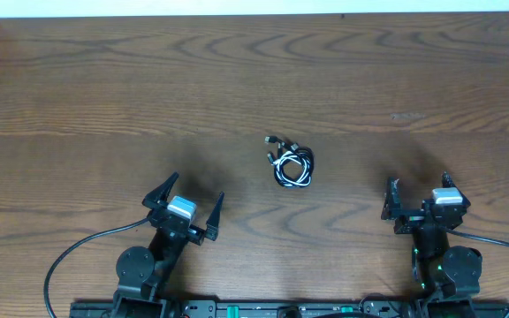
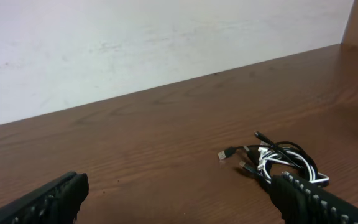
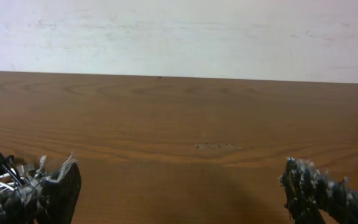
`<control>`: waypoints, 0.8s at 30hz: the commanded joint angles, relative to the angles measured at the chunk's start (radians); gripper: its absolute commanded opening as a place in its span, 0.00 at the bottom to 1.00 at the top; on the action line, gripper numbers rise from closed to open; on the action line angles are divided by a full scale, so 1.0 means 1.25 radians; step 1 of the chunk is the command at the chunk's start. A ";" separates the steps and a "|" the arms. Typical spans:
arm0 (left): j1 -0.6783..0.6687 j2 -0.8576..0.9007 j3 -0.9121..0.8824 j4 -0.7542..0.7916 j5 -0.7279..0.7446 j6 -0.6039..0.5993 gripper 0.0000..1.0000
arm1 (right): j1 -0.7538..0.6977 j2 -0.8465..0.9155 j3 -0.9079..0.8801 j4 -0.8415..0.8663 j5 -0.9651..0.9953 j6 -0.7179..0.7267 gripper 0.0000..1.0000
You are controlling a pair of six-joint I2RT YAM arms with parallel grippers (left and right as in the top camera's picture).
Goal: Untangle cables
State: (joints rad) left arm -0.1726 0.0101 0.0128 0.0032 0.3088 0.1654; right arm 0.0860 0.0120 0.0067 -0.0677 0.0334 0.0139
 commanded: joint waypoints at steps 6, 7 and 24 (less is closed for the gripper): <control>-0.004 -0.005 -0.007 -0.038 0.013 -0.007 0.98 | -0.005 -0.005 -0.001 0.002 -0.014 0.002 0.99; -0.004 -0.005 -0.007 -0.038 0.013 -0.021 0.98 | -0.005 -0.005 -0.001 0.002 -0.014 0.014 0.99; -0.004 0.051 0.050 -0.107 0.010 -0.098 0.98 | -0.005 0.092 0.025 -0.035 -0.014 0.102 0.99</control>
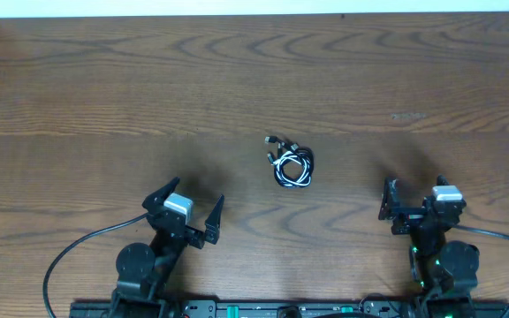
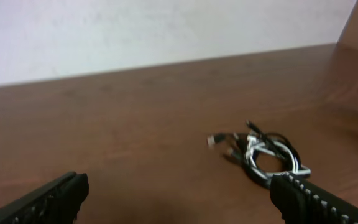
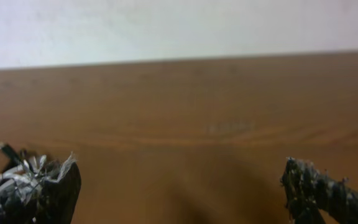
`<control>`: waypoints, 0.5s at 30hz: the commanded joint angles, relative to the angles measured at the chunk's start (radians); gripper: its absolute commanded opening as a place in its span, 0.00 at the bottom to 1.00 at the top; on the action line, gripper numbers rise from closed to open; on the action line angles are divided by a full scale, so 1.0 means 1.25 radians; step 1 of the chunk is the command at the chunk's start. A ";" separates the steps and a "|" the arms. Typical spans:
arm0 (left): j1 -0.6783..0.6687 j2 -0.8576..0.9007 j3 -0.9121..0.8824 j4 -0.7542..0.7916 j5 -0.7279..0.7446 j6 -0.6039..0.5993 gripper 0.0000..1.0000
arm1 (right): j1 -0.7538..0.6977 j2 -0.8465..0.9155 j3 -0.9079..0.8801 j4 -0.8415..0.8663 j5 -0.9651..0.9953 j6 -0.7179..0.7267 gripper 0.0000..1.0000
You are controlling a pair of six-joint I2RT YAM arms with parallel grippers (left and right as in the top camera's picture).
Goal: Untangle cables
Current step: 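Move both grippers inward toward the black and white cable bundle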
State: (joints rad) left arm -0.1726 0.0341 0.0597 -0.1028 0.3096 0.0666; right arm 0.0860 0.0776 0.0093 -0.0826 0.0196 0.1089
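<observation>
A small knot of black and white cables (image 1: 290, 164) lies on the wooden table near its middle. In the left wrist view the cable bundle (image 2: 263, 155) sits ahead and to the right, its plug ends pointing left. My left gripper (image 1: 186, 212) stands open near the front edge, left of the bundle, holding nothing. My right gripper (image 1: 418, 205) is open at the front right, also holding nothing. The right wrist view shows part of the cables (image 3: 8, 169) behind its left finger (image 3: 58, 193).
The brown wooden table (image 1: 104, 97) stretches bare around the bundle, with a white wall beyond its far edge. A raised wooden side shows at the table's left edge. Black arm cables loop at the front by both bases.
Both wrist views have tilted a little and are blurred, so both arms have moved slightly. The cable bundle lies where it was. Both grippers stay open.
</observation>
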 commanded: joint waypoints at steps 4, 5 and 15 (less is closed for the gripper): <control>-0.004 0.115 0.056 -0.023 0.009 -0.019 0.98 | -0.005 0.127 0.064 -0.036 -0.005 0.026 0.99; -0.004 0.139 0.067 -0.023 0.009 -0.019 0.98 | -0.005 0.149 0.074 -0.036 -0.010 0.026 0.99; -0.004 0.481 0.274 -0.083 0.010 -0.053 0.98 | -0.005 0.458 0.228 -0.096 -0.070 0.027 0.99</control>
State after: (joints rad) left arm -0.1734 0.5331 0.3073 -0.1772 0.3134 0.0364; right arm 0.0841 0.5575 0.2218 -0.1745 -0.0353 0.1268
